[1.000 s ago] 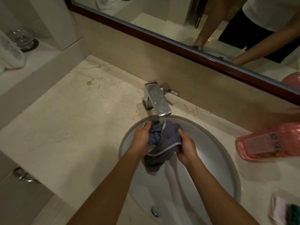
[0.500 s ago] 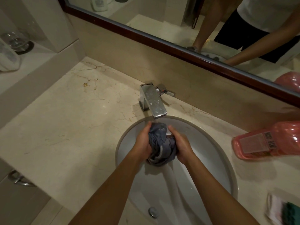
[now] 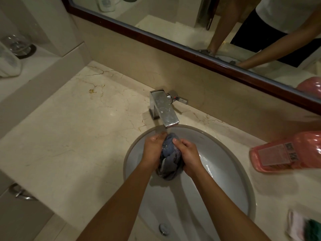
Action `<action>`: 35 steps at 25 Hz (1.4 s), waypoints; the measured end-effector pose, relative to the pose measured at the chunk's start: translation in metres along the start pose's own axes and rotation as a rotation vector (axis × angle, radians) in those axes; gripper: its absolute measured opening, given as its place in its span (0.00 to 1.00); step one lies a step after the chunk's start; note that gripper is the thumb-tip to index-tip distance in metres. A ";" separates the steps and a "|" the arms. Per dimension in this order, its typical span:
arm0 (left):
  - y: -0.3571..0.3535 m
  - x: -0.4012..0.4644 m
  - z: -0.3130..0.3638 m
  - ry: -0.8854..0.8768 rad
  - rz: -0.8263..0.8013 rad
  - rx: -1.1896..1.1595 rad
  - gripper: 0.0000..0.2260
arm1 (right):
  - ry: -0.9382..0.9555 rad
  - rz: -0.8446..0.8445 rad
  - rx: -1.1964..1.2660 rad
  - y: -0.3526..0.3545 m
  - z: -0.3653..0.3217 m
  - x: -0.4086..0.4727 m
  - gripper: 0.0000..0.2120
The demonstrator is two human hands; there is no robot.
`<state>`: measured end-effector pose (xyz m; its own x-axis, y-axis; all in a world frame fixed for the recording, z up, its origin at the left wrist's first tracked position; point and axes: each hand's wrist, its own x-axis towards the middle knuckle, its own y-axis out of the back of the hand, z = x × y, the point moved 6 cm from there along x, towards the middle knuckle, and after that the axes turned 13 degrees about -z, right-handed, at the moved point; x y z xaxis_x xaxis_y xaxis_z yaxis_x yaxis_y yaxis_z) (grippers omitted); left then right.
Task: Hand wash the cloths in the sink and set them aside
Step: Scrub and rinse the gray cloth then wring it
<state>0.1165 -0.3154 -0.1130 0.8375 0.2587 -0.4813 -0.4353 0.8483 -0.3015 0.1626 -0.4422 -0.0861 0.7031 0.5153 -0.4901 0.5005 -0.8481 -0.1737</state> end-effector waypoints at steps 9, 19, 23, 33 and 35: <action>-0.001 0.000 -0.002 -0.005 0.058 -0.083 0.15 | -0.039 -0.045 0.171 -0.020 0.007 0.007 0.08; -0.001 -0.011 -0.019 -0.046 0.057 -0.265 0.17 | 0.015 0.055 0.281 -0.007 -0.003 0.011 0.07; -0.017 -0.014 -0.022 0.010 -0.062 -0.291 0.26 | 0.008 0.014 0.306 -0.012 -0.006 0.015 0.08; 0.001 -0.028 0.008 -0.115 0.203 0.216 0.15 | -0.256 -0.136 0.142 -0.013 0.001 0.008 0.19; 0.005 -0.029 0.019 -0.149 0.221 0.204 0.15 | -0.244 -0.200 0.146 -0.009 0.004 0.007 0.17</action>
<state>0.0966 -0.3099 -0.0847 0.7757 0.4987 -0.3867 -0.5495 0.8351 -0.0253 0.1605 -0.4312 -0.0916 0.4479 0.6432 -0.6210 0.5259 -0.7512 -0.3988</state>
